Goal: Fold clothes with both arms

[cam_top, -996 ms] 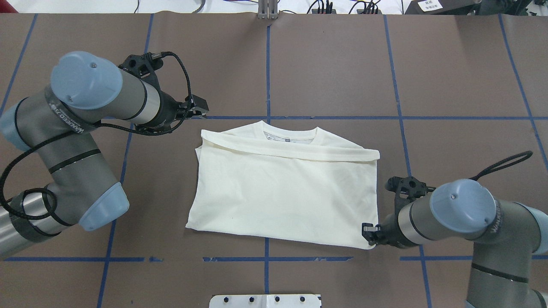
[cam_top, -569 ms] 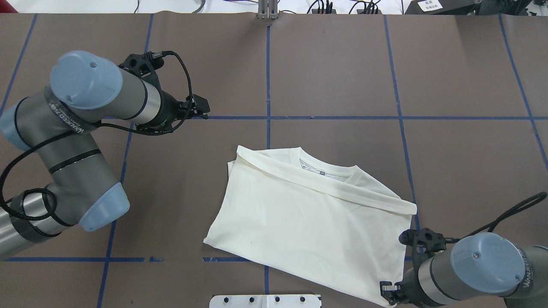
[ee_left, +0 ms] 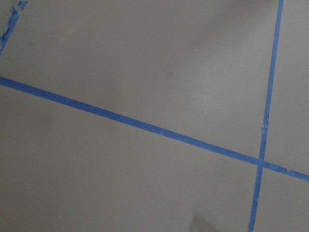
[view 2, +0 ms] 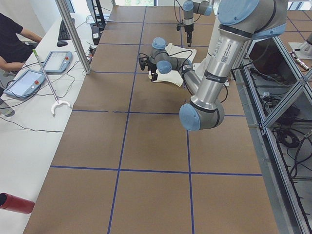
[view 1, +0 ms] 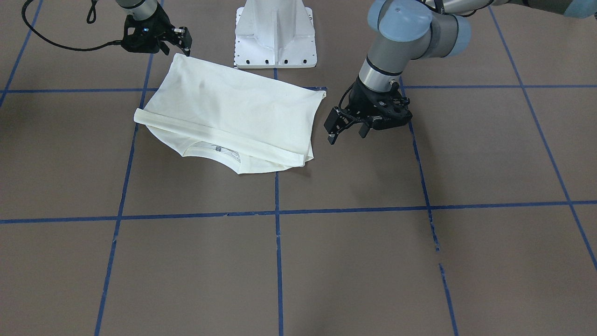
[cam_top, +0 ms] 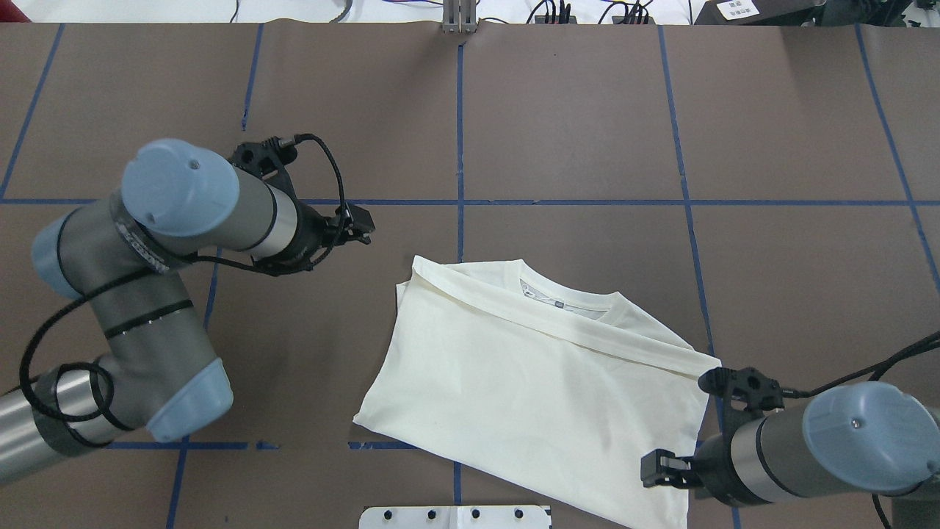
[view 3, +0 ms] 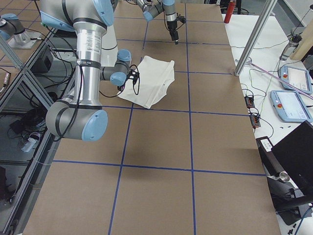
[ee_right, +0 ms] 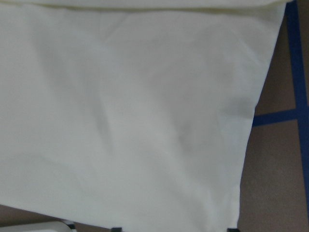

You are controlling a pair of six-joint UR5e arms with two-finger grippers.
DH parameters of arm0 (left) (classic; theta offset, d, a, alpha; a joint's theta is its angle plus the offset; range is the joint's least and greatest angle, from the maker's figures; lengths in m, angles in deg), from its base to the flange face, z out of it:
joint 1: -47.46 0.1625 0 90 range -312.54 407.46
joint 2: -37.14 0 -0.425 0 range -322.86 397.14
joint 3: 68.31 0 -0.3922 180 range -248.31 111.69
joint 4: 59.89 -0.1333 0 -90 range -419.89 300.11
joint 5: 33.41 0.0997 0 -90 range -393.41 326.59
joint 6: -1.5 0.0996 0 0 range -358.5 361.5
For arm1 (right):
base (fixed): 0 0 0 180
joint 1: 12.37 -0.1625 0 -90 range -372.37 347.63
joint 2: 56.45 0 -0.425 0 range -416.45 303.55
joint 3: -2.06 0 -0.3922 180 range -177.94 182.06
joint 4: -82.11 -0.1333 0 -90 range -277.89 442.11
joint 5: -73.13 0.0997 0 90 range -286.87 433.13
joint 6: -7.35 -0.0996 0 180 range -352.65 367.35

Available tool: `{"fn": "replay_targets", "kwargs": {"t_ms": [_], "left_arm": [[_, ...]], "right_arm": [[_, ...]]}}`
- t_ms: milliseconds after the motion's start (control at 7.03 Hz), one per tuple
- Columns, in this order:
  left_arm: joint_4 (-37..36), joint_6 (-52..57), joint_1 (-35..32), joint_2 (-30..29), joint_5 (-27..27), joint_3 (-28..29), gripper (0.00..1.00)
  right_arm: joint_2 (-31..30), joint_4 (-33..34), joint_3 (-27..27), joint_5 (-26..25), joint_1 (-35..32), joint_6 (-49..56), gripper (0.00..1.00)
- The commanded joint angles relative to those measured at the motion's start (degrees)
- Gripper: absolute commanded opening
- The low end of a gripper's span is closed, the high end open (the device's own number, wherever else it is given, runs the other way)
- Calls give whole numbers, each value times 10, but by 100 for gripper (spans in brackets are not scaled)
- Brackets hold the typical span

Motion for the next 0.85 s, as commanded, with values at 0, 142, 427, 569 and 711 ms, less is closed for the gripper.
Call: {"fn": "replay_targets", "kwargs": {"t_ms": [0, 142, 427, 569, 711], "left_arm": [[-3, -111, 102, 22, 31, -24, 99], [-5, -120, 129, 27, 51, -24, 99], [-14, -124, 158, 41, 57, -26, 99], [-21, -144, 164, 43, 61, -27, 94], [-22, -149, 173, 46, 61, -26, 89]], "right_arm": [[48, 0, -3, -3, -68, -1, 100], [51, 0, -4, -1, -83, -1, 100], [85, 0, -24, -3, -84, -1, 100], [86, 0, -31, -4, -85, -1, 100], [86, 0, -31, -5, -87, -1, 100]]}}
